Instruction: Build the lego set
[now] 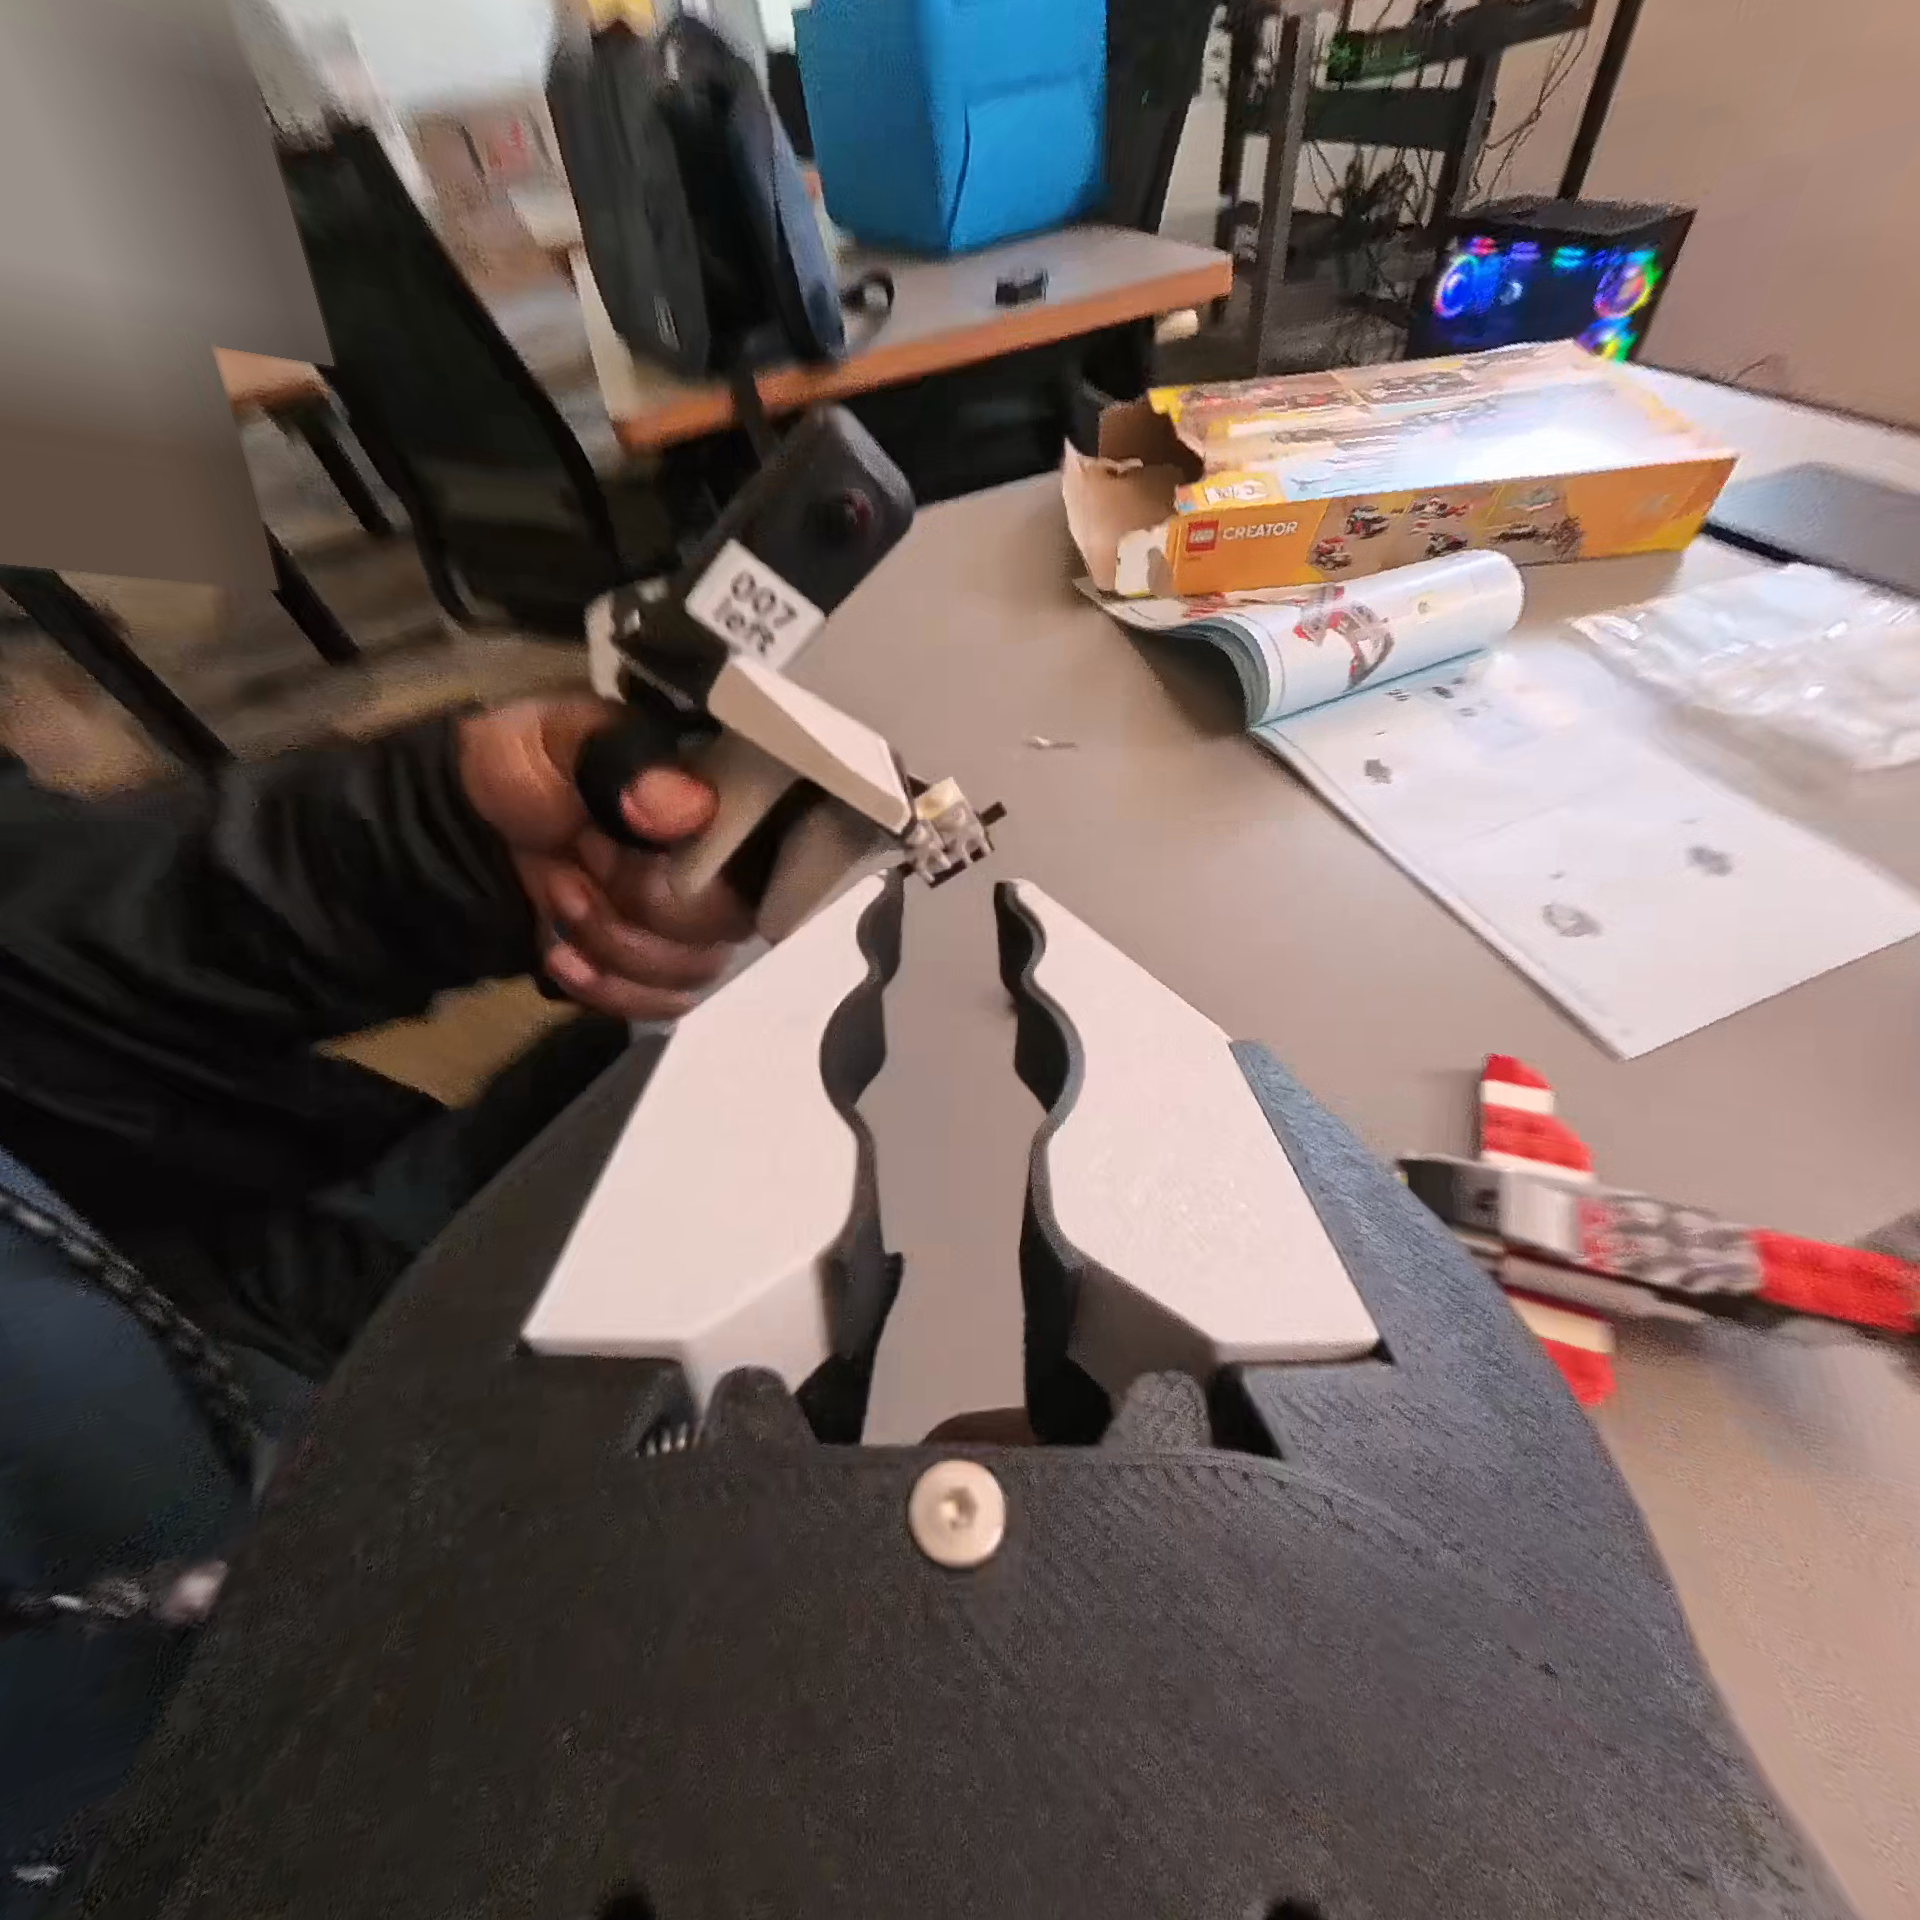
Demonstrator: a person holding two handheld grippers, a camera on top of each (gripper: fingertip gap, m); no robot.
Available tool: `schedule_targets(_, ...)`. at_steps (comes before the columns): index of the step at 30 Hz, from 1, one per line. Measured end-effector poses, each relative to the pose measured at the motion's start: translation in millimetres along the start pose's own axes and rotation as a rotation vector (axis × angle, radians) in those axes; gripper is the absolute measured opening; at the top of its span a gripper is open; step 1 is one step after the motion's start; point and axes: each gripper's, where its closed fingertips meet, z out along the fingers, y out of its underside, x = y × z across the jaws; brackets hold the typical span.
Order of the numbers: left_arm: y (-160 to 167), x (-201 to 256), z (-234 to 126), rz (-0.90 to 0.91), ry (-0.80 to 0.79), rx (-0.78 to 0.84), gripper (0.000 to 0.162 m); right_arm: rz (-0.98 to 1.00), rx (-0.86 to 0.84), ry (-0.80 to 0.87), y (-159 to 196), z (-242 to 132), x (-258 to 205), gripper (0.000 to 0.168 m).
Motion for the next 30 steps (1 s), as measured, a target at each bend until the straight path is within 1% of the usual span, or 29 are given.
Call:
schedule_targets(4, 0, 11, 2, 0.058, 0.046, -0.01, 0.012, 0.279, 0.135, -0.18, -16, -4, -7, 0.028)
schedule_targets(6, 2, 16, 4, 0.088, 0.064, -0.02, 0.012, 0.34, 0.163, -0.242, -21, -6, -12, 0.029)
schedule_targets(13, 6, 32, 9, 0.171, 0.119, -0.036, 0.013, 0.33, 0.144, -0.281, -17, -5, -21, 0.025)
schedule_targets(17, 7, 37, 9, 0.204, 0.131, -0.041, 0.013, 0.336, 0.166, -0.32, -21, -8, -26, 0.016)
schedule_targets(22, 8, 43, 8, 0.231, 0.153, -0.047, 0.013, 0.363, 0.188, -0.37, -24, -9, -31, 0.015)
schedule_targets(30, 9, 43, 7, 0.261, 0.141, -0.059, 0.014, 0.394, 0.198, -0.388, -23, -8, -32, 0.014)
